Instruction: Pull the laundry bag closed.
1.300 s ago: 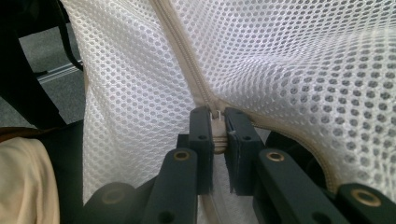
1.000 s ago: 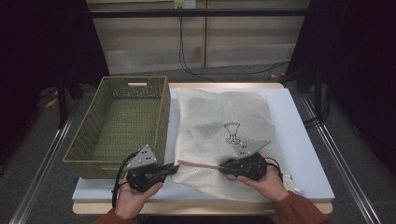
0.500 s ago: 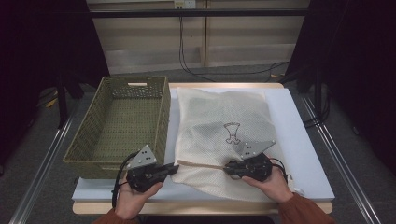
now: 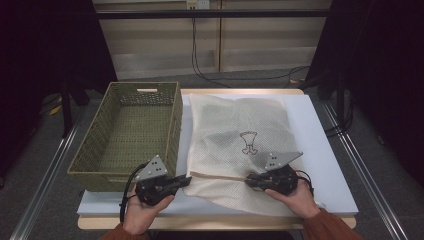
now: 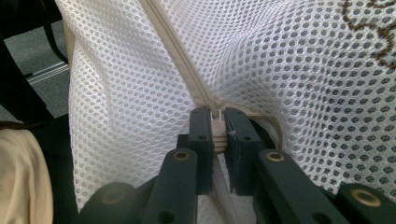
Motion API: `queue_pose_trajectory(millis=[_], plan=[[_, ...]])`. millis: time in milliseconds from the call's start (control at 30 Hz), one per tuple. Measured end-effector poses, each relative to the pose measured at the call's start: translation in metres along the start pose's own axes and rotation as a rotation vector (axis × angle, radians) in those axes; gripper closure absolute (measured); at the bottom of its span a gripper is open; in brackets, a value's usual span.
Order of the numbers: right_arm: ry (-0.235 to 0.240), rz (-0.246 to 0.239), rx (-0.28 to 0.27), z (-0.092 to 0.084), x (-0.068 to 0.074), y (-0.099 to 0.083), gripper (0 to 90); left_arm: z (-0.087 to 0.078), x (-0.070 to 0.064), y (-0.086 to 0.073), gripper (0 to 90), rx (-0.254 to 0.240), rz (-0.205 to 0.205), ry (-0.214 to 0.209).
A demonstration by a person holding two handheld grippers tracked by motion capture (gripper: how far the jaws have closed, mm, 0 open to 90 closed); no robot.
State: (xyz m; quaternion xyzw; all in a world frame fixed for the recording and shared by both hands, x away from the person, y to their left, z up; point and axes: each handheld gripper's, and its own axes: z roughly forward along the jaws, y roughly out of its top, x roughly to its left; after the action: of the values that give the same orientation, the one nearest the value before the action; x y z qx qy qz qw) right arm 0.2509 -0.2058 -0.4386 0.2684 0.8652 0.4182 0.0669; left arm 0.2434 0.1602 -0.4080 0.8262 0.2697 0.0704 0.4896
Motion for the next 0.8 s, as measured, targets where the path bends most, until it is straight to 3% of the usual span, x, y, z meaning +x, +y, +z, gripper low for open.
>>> queue_pose_trajectory(millis=[800], plan=[[-0.014,-0.006,0.001,-0.0064,-0.0010,-0.0029,82.8,0.0004,0.0011,-0.0008,86.5,-0.001,-0.007,-0.016]])
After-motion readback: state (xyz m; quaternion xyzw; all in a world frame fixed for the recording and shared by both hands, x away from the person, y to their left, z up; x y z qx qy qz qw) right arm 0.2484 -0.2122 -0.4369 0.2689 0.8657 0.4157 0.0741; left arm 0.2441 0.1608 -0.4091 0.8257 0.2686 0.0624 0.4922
